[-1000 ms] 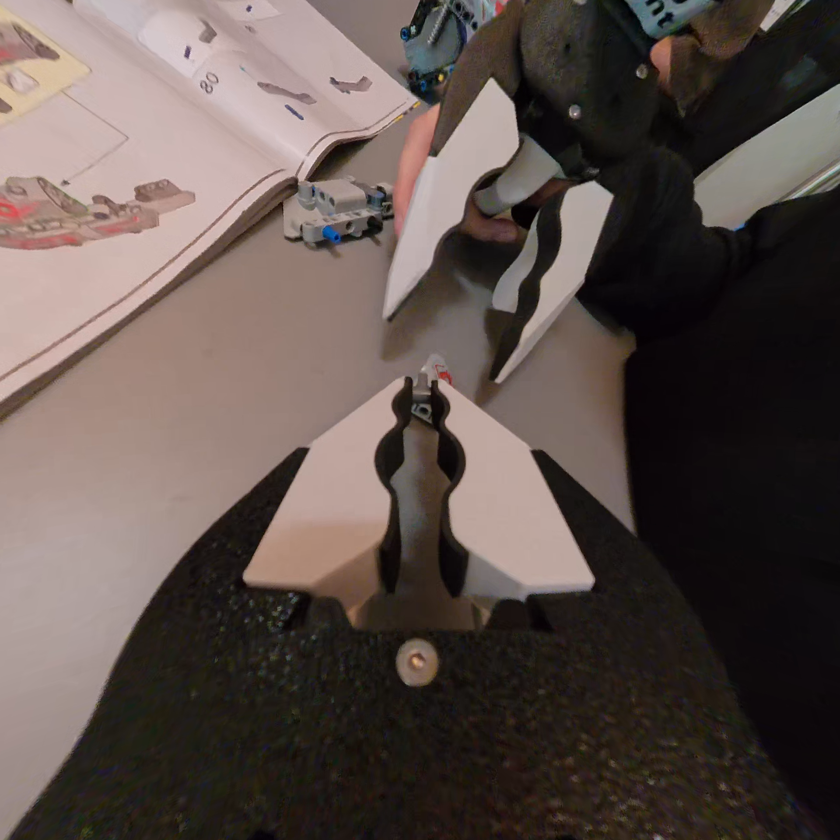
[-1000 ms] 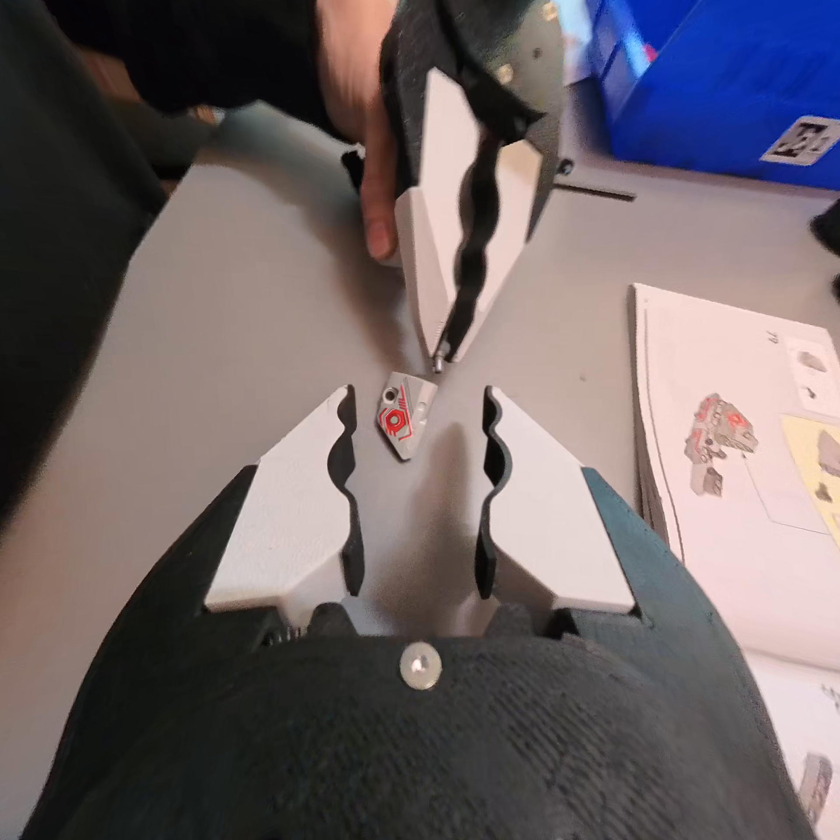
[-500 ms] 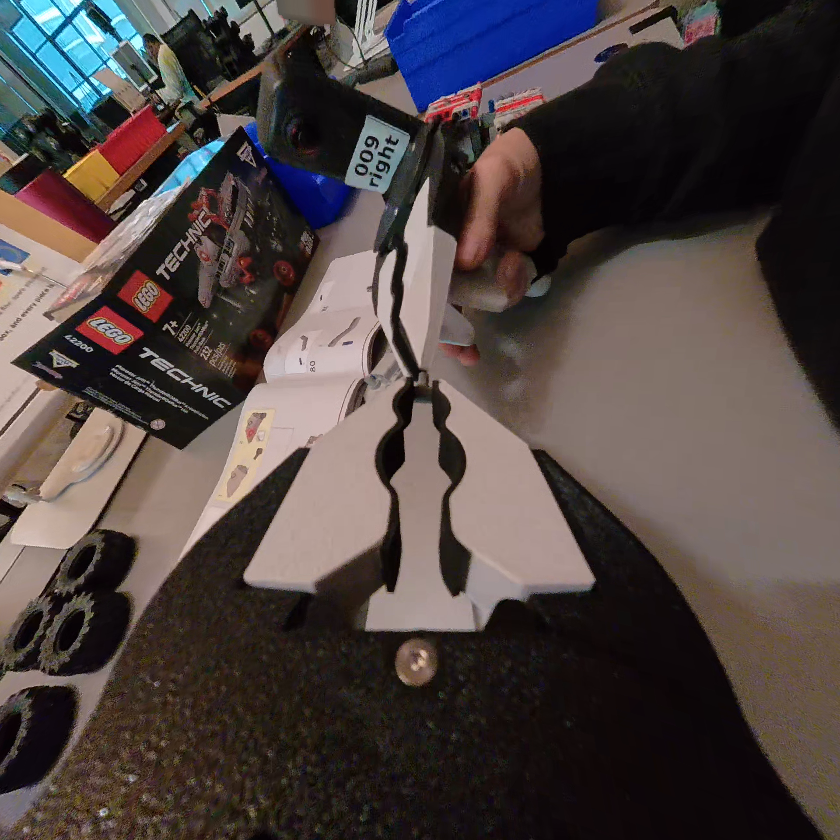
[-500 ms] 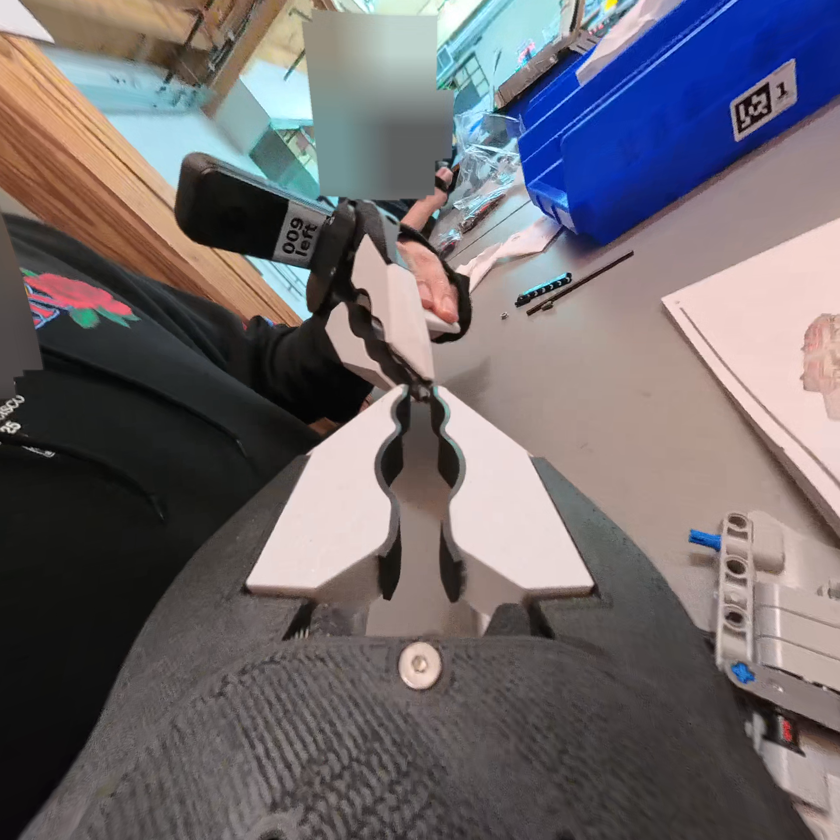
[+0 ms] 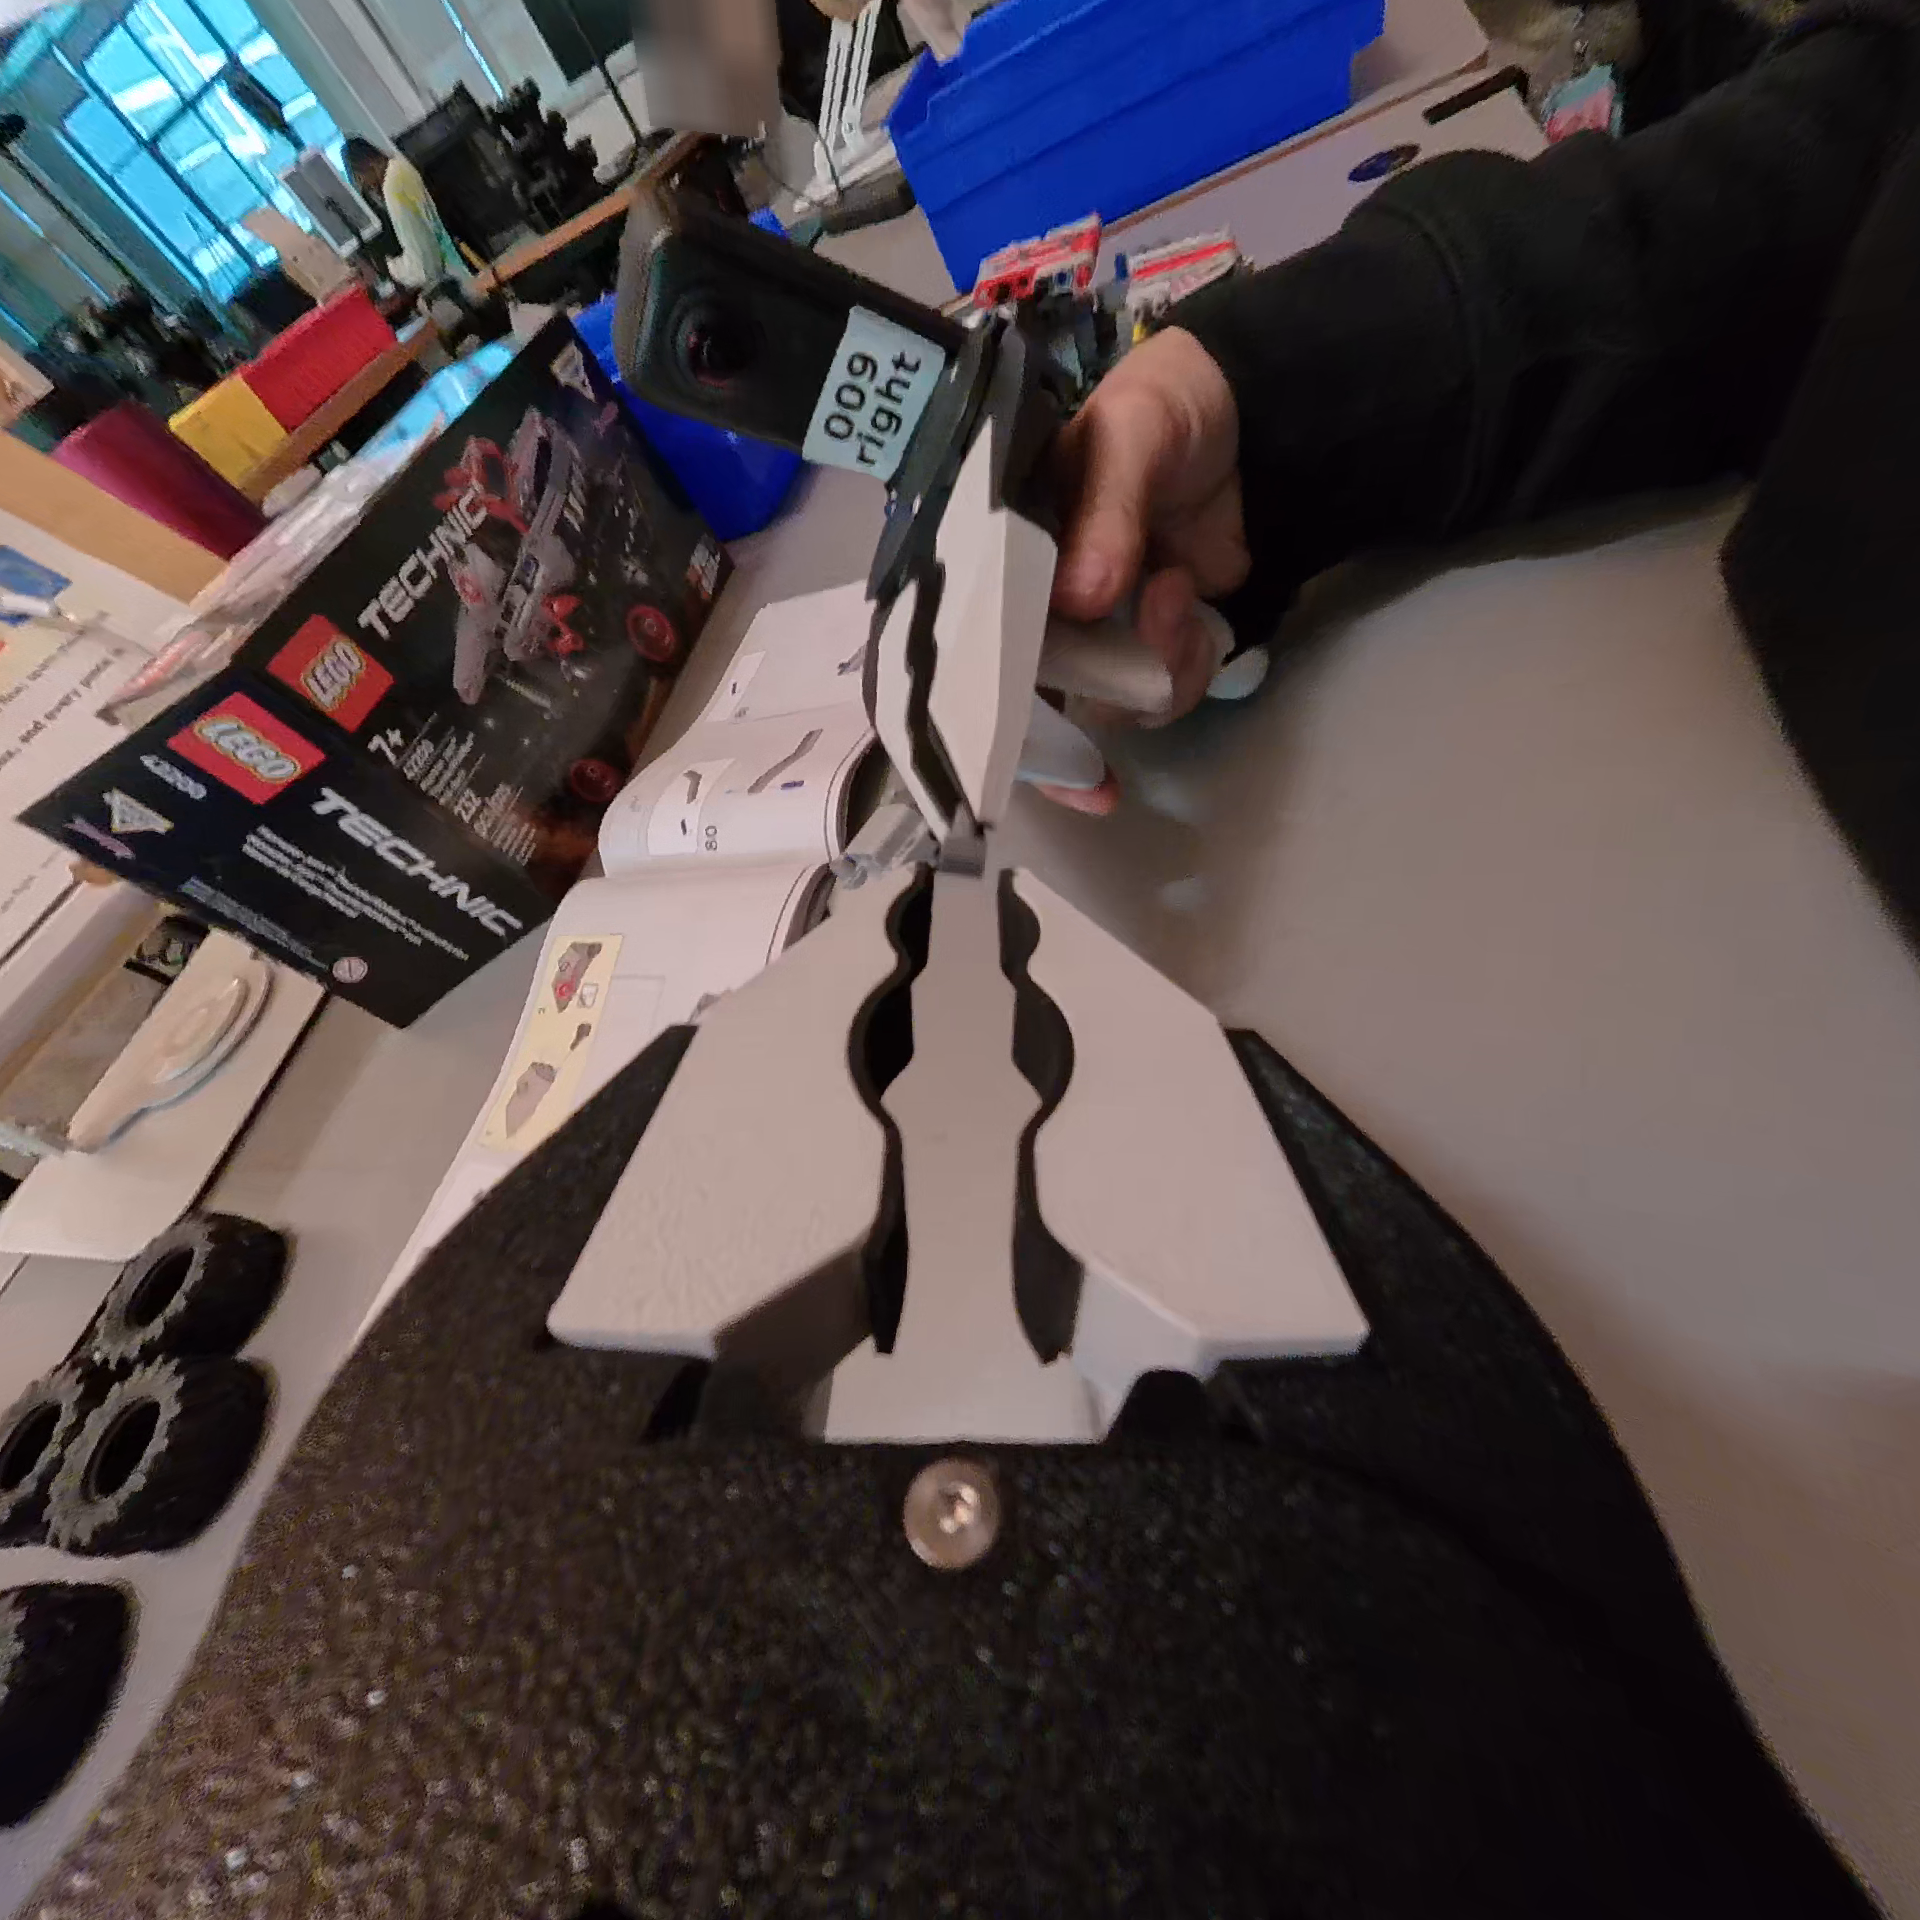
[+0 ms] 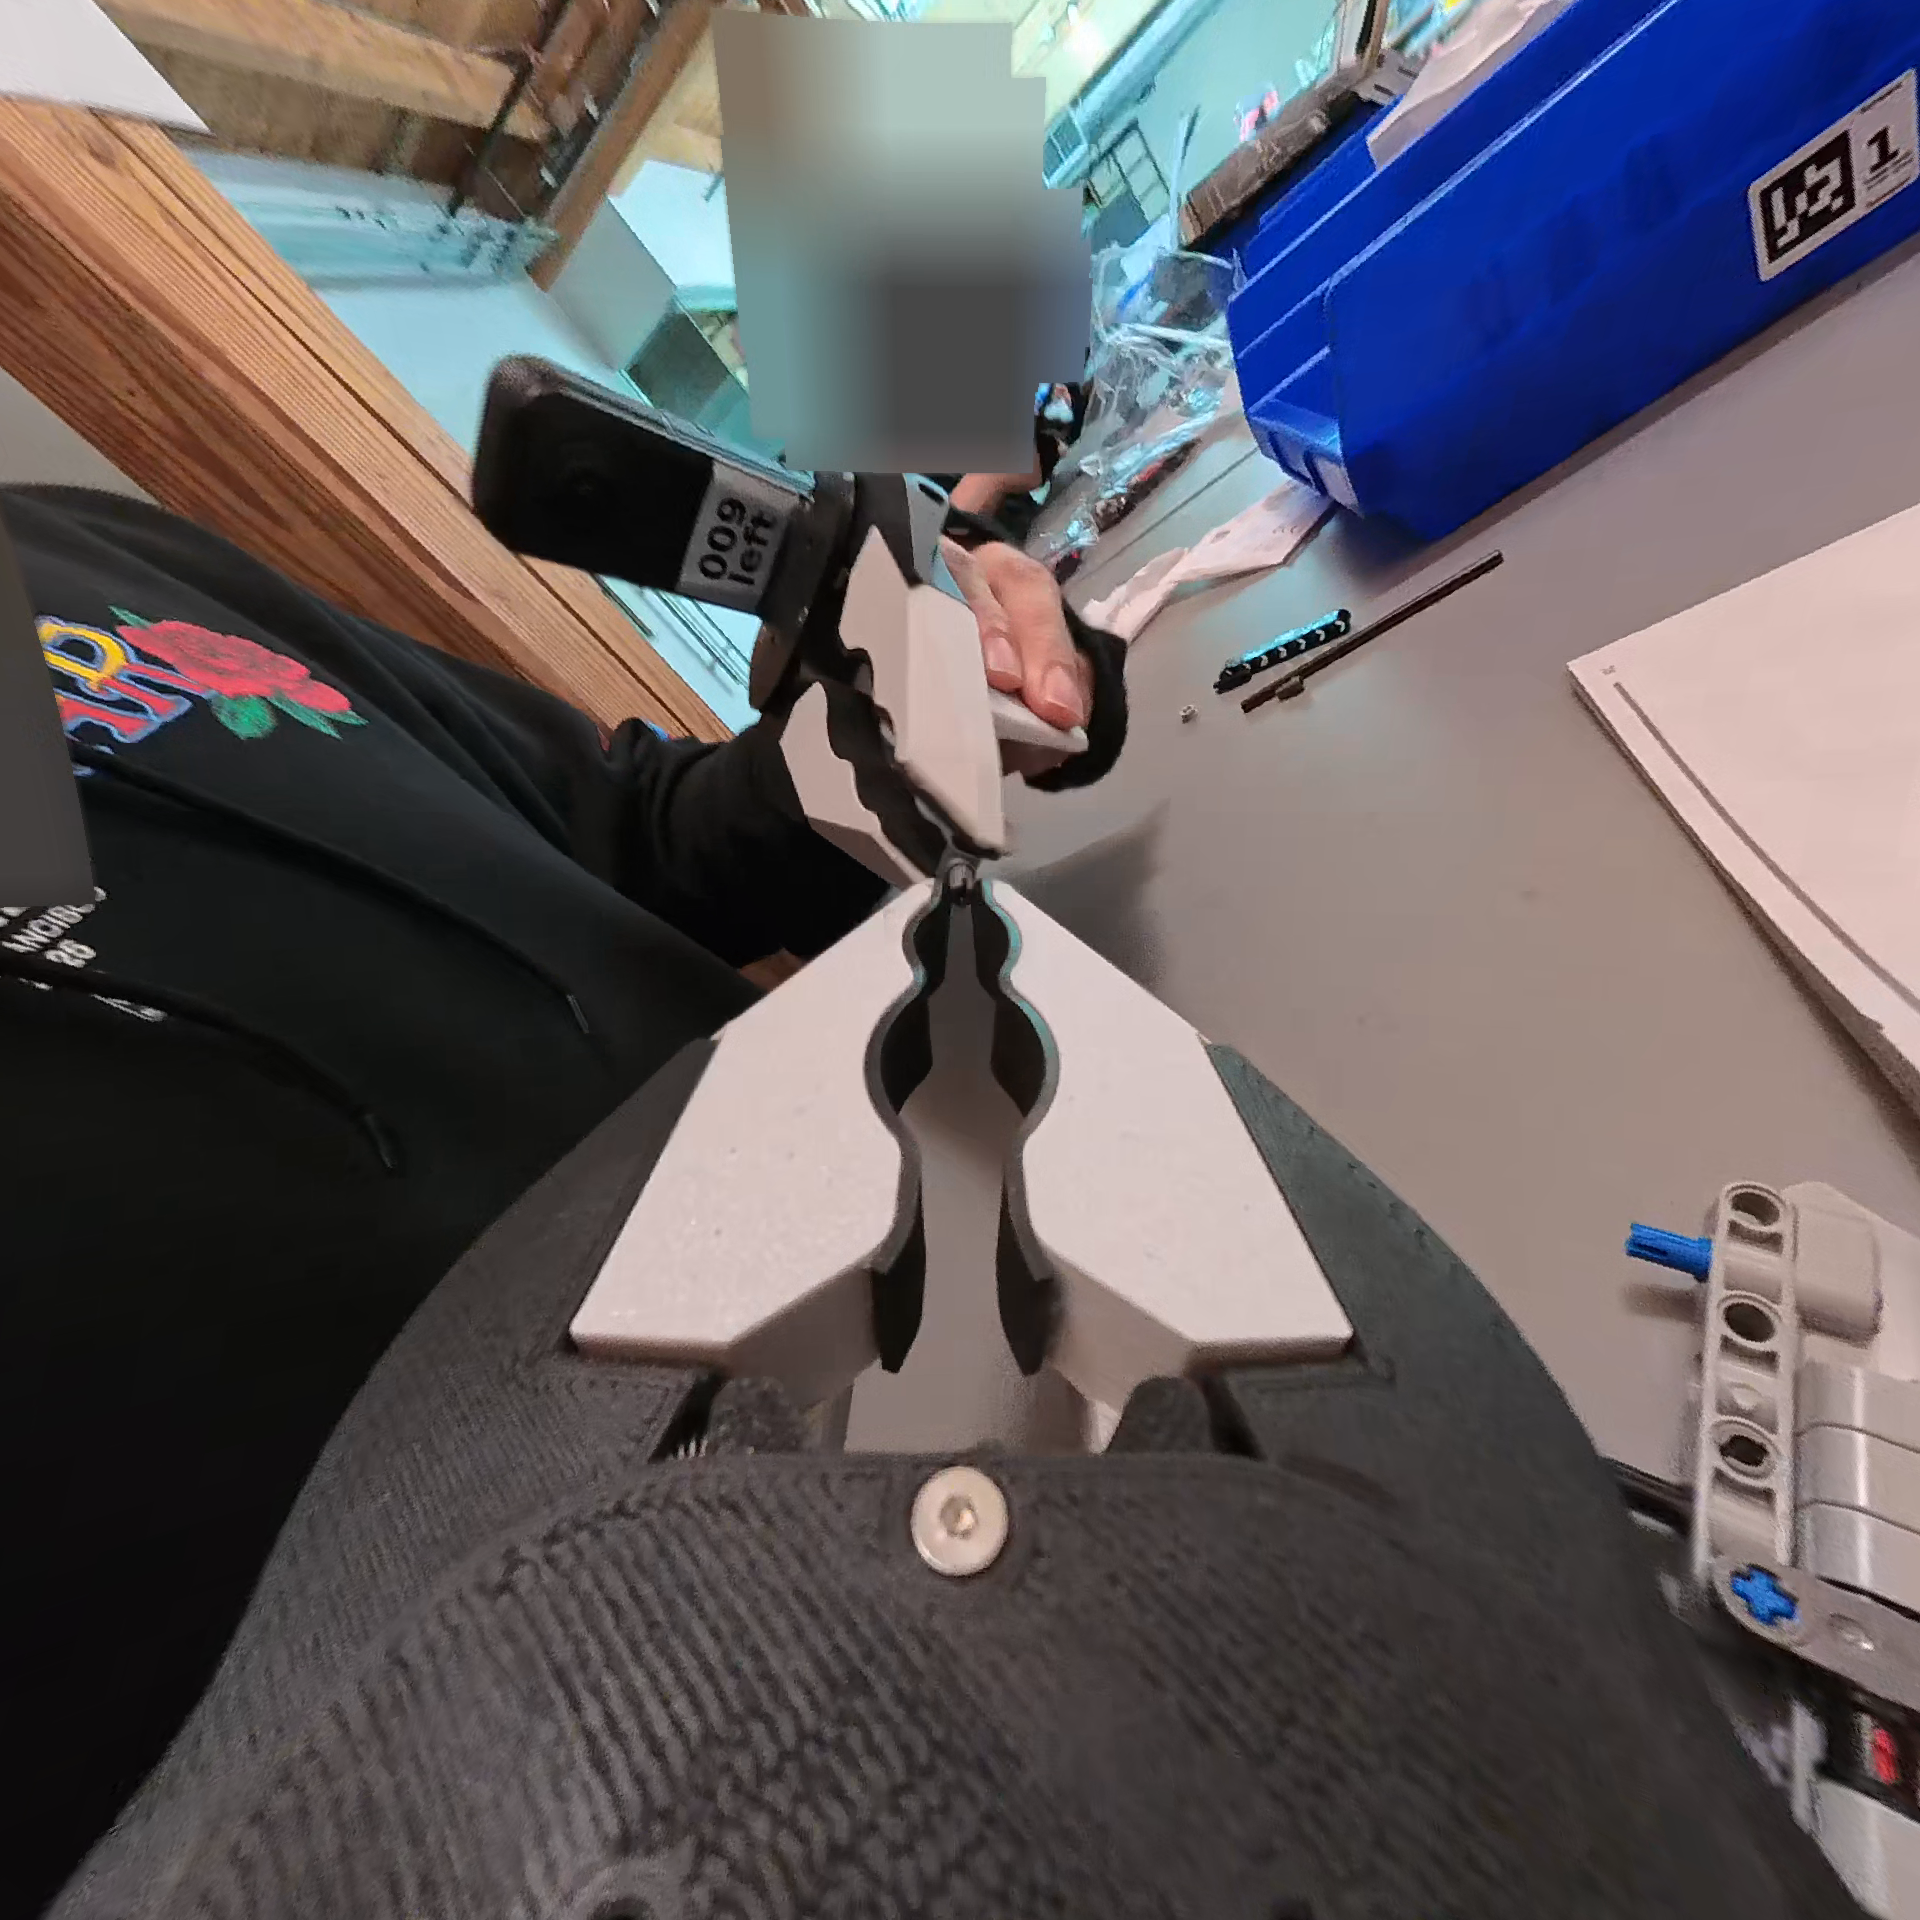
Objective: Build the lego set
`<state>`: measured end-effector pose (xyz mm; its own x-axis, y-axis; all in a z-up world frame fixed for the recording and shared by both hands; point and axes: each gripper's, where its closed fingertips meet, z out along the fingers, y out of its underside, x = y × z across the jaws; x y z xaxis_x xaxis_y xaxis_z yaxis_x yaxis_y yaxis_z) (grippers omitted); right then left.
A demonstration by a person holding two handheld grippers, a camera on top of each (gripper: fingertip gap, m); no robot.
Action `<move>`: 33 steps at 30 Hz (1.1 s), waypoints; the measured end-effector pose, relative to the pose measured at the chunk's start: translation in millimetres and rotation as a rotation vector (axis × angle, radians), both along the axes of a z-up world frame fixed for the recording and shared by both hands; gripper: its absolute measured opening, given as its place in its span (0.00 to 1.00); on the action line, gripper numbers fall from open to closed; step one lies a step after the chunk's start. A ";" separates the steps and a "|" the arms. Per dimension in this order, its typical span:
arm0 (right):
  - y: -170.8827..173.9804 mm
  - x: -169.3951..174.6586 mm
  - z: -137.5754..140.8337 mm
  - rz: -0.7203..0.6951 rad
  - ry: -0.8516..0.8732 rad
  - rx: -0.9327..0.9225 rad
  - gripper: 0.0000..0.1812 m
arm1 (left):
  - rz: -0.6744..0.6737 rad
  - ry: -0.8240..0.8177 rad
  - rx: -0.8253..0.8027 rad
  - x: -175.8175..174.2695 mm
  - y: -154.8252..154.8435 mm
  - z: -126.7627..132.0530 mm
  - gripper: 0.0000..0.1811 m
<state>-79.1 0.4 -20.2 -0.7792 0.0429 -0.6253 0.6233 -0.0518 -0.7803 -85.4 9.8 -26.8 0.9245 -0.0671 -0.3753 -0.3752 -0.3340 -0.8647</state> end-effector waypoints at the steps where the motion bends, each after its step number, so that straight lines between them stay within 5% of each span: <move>1: 1.0 -1.2 2.1 -0.005 -0.013 -0.022 0.01 | 0.001 -0.008 -0.016 -0.2 -0.8 -3.2 0.06; 10: -2.5 1.2 0.1 0.021 -0.043 -0.036 0.02 | -0.009 -0.077 0.029 2.5 -3.2 -0.7 0.03; 23: -3.4 -3.8 -4.9 0.014 -0.132 -0.039 0.02 | 0.007 0.040 0.045 1.2 -5.5 1.0 0.04; 29: -6.7 -0.6 -10.2 0.039 -0.140 -0.004 0.01 | -0.015 -0.040 -0.036 3.8 -9.8 -8.0 0.03; 33: -6.6 -2.0 -22.6 0.011 0.003 0.151 0.06 | -0.004 -0.197 -0.136 0.9 -17.0 -26.2 0.03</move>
